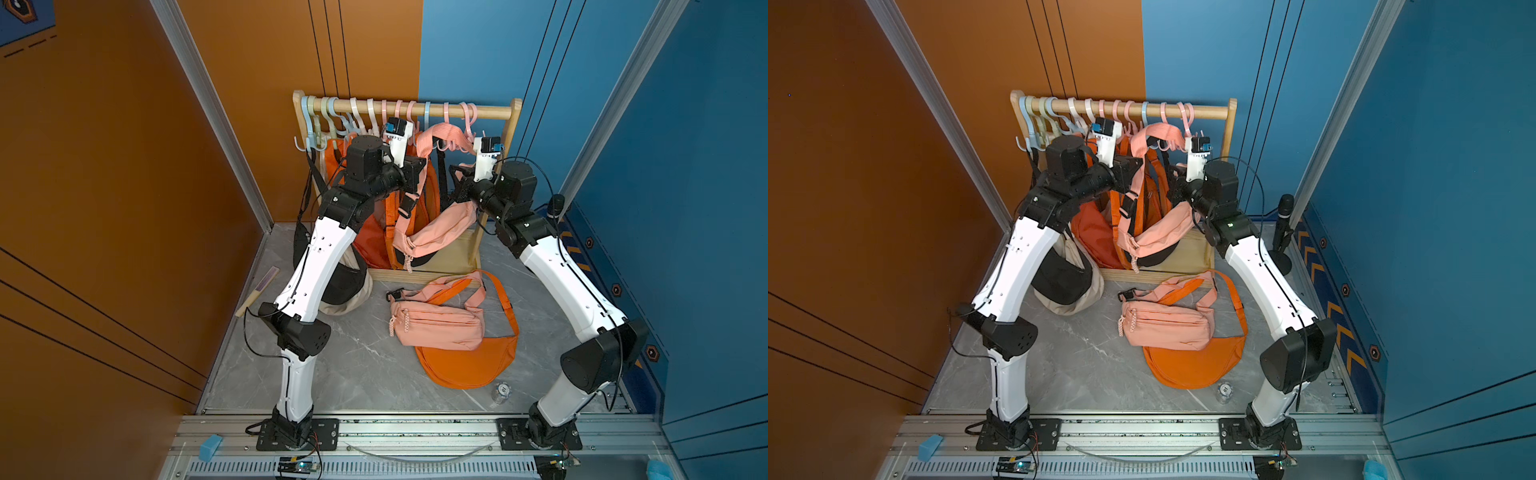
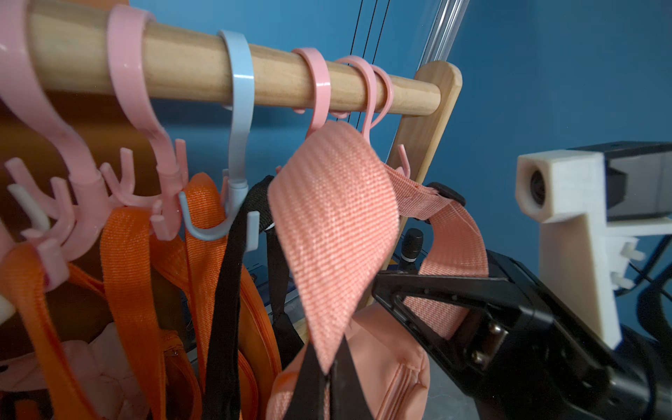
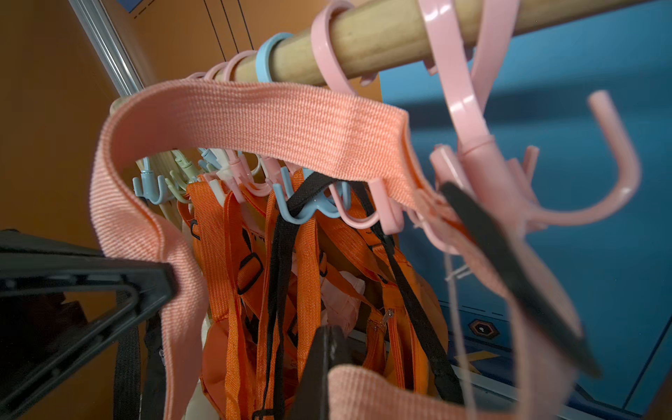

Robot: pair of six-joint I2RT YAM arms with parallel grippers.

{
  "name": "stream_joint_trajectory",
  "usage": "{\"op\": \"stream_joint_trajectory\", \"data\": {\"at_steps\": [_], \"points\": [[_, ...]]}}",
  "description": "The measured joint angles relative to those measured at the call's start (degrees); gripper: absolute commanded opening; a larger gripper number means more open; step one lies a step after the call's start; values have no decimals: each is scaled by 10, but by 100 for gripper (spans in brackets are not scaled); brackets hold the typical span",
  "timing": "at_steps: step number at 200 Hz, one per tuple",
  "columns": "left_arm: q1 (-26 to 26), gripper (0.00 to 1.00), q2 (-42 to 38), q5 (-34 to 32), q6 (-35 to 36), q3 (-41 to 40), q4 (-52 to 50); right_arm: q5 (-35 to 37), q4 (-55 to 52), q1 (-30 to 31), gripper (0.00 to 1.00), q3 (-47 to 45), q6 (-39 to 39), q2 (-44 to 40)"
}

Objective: Take the bag off the hook
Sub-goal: Pick up the bag from the hook.

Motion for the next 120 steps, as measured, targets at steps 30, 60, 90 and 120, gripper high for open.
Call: {"op": "stream_joint_trajectory", "data": {"at_steps": [30,60,90,120], "points": [[0,0,-2,-4,2,0,0,0,0,2,0,-9,0,-14],[0,0,-10,-5,2,0,0,1,-2,2,0,-19,0,-28],[0,0,-23,-6,8,0,0,2,-5,2,0,-38,0,-46],[0,0,-42,-6,11,-5,0,2,-4,6,0,-62,0,-70]]}}
